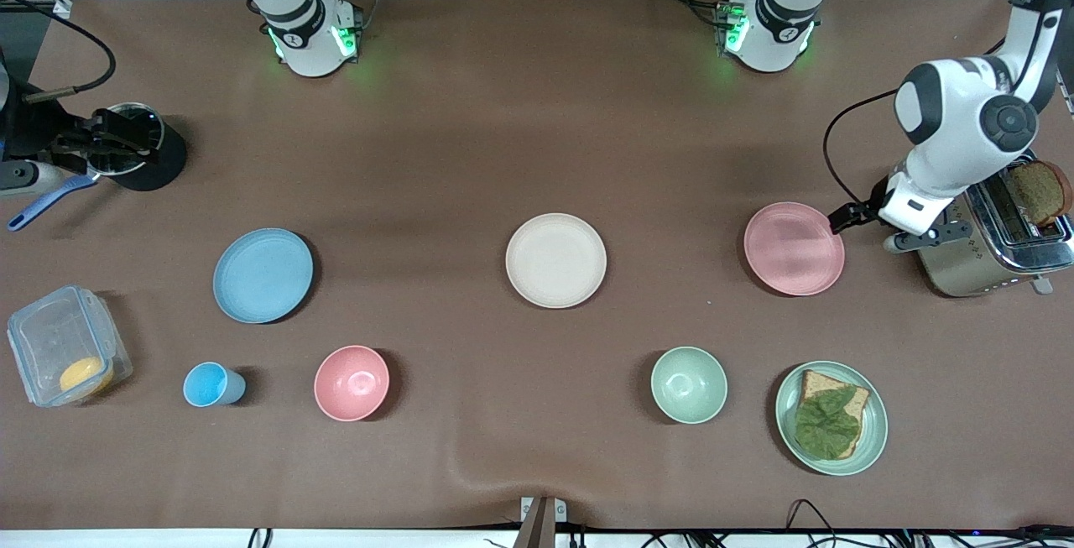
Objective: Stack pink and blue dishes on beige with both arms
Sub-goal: 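Reach the left gripper down to the rim of the pink plate, then grip the pink plate with the left gripper while the right gripper reaches the blue plate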
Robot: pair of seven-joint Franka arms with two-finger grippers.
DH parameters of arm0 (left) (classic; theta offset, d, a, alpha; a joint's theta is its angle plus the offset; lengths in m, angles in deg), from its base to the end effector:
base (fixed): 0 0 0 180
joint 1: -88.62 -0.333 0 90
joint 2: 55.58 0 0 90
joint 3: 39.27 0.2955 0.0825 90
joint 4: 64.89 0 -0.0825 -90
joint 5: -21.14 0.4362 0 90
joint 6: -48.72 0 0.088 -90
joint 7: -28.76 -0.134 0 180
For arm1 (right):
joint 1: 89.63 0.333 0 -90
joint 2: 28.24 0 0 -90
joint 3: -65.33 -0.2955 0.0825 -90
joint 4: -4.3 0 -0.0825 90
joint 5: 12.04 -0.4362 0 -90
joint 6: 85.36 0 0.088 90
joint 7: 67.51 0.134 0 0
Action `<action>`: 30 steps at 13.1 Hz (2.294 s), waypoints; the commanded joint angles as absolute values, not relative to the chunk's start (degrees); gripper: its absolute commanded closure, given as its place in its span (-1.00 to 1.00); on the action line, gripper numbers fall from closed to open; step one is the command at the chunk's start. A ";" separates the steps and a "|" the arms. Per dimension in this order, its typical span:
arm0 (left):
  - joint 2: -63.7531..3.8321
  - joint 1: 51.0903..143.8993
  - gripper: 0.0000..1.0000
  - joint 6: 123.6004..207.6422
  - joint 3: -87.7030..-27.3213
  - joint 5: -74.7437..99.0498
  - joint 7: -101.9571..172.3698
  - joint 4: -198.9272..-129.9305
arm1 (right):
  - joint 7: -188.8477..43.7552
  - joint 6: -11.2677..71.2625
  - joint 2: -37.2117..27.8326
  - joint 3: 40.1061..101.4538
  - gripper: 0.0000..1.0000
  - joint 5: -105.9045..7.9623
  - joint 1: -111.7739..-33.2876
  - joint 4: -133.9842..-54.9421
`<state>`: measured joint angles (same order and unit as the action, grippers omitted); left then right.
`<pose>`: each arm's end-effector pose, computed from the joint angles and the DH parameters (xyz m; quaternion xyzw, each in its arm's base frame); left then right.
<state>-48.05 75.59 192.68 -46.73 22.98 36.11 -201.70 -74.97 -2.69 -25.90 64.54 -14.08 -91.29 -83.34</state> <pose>0.5268 0.0495 0.1748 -0.9950 -0.1001 0.0026 0.0009 0.6009 -0.0041 0.5635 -0.9961 -0.0585 0.0623 0.0226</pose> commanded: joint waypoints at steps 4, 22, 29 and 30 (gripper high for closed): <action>-37.83 71.57 -1.00 201.65 -47.27 23.69 36.14 -200.95 | -74.55 -1.86 -26.48 64.10 -1.00 -13.80 -88.32 -83.60; -45.03 71.74 1.00 197.63 -60.33 18.88 43.40 -195.78 | -75.07 6.89 -10.87 64.54 -1.00 -13.71 -89.27 -84.12; -35.65 82.62 1.00 194.36 -73.03 19.39 66.97 -184.09 | -81.91 19.12 1.28 64.72 -1.00 -9.84 -92.87 -86.83; -33.63 84.47 1.00 194.53 -73.02 19.39 68.55 -182.51 | -83.67 21.14 2.51 64.72 -1.00 -9.93 -94.01 -88.15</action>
